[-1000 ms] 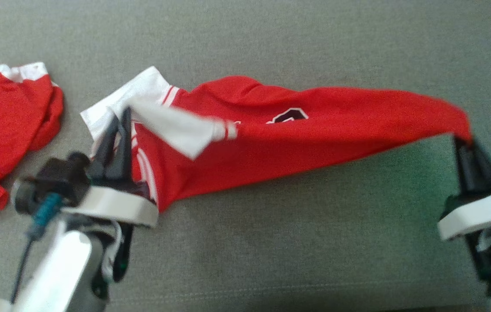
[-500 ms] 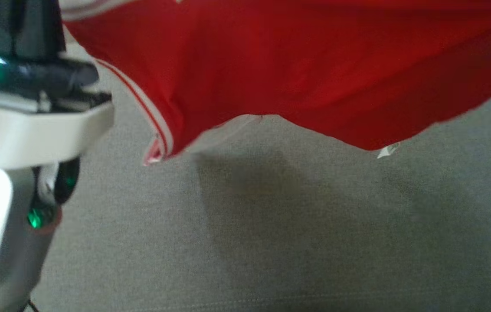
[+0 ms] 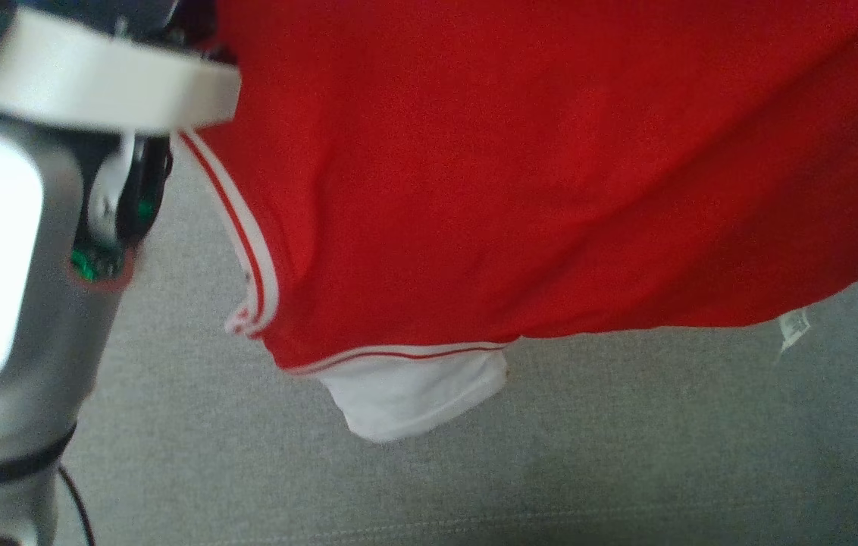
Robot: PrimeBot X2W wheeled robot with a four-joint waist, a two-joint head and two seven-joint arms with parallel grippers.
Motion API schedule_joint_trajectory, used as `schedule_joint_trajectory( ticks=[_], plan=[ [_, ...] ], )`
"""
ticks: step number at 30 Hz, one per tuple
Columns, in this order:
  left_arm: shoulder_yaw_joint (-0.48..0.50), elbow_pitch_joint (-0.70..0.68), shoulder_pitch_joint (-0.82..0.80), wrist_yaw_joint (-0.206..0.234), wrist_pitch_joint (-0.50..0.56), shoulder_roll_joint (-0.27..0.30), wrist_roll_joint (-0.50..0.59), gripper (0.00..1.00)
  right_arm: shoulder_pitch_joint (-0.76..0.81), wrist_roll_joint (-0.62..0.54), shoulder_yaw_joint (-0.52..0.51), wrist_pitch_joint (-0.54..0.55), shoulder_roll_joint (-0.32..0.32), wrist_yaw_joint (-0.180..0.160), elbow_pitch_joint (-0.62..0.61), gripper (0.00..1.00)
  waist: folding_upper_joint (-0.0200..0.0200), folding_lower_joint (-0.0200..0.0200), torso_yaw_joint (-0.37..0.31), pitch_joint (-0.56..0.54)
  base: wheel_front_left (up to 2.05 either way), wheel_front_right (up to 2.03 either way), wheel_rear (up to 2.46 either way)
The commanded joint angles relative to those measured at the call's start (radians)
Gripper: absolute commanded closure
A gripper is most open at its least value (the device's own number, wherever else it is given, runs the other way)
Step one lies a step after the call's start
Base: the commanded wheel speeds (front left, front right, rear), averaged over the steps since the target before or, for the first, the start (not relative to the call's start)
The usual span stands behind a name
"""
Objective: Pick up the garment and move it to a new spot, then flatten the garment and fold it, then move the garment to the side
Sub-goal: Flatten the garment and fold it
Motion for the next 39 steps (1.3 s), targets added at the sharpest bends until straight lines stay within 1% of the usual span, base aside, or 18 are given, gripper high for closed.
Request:
schedule_joint_trajectory(
  ticks=[1,5,9,11,14,19,22,25,30,31,36,39],
  plan=[
    [0.035,0.012,-0.081,-0.01,-0.001,0.019,-0.007,1.0,-0.047,0.018,0.018,-0.007,-0.02,0.007,-0.002,1.0,-0.0001,0.0,-0.004,0.027,0.0,0.0,0.0],
    [0.013,0.171,-0.187,-0.049,-0.038,-0.025,-0.015,1.0,-0.145,0.052,0.051,-0.05,-0.002,0.007,0.105,1.0,-0.0001,0.0,-0.01,0.089,0.0,0.0,0.0],
    [0.008,0.37,-0.317,-0.084,-0.114,-0.069,-0.012,1.0,-0.295,0.068,0.104,-0.134,0.036,0.007,0.257,1.0,-0.0001,0.0,-0.019,0.15,0.0,0.0,0.0],
    [0.005,0.478,-0.385,-0.094,-0.155,-0.08,0.005,1.0,-0.379,0.063,0.13,-0.207,0.063,0.007,0.348,1.0,-0.0001,0.0,-0.024,0.169,0.0,0.0,0.0],
    [0.017,0.61,-0.479,-0.102,-0.204,-0.109,0.013,1.0,-0.491,0.044,0.169,-0.326,0.106,0.007,0.494,1.0,-0.0001,0.0,-0.03,0.194,0.0,0.0,0.0],
    [0.06,0.76,-0.578,-0.111,-0.226,-0.157,0.01,1.0,-0.636,-0.001,0.235,-0.494,0.173,0.007,0.735,1.0,-0.0001,0.0,-0.032,0.257,0.0,0.0,0.0],
    [0.087,0.82,-0.571,-0.118,-0.227,-0.182,0.011,1.0,-0.687,-0.021,0.279,-0.562,0.199,0.007,0.883,1.0,-0.0001,0.0,-0.025,0.304,0.0,0.0,0.0],
    [0.111,0.893,-0.53,-0.129,-0.227,-0.211,0.002,1.0,-0.716,-0.02,0.333,-0.604,0.23,0.007,1.024,1.0,-0.0001,0.0,-0.016,0.348,0.0,0.0,0.0],
    [0.155,1.018,-0.433,-0.151,-0.227,-0.246,-0.027,1.0,-0.721,0.012,0.427,-0.651,0.275,0.007,1.199,1.0,-0.0001,0.0,-0.009,0.411,0.0,0.0,0.0],
    [0.155,1.018,-0.433,-0.151,-0.227,-0.246,-0.027,1.0,-0.721,0.012,0.427,-0.651,0.275,0.007,1.199,1.0,-0.0001,0.0,-0.009,0.411,0.0,0.0,0.0],
    [0.18,1.076,-0.364,-0.168,-0.227,-0.266,-0.03,1.0,-0.692,0.077,0.506,-0.672,0.299,0.007,1.295,1.0,-0.0001,0.0,-0.009,0.449,0.0,0.0,0.0],
    [0.199,1.071,-0.319,-0.172,-0.227,-0.271,-0.027,1.0,-0.652,0.131,0.541,-0.691,0.293,0.007,1.3,1.0,-0.0001,0.0,-0.011,0.452,0.0,0.0,0.0]
  ],
)
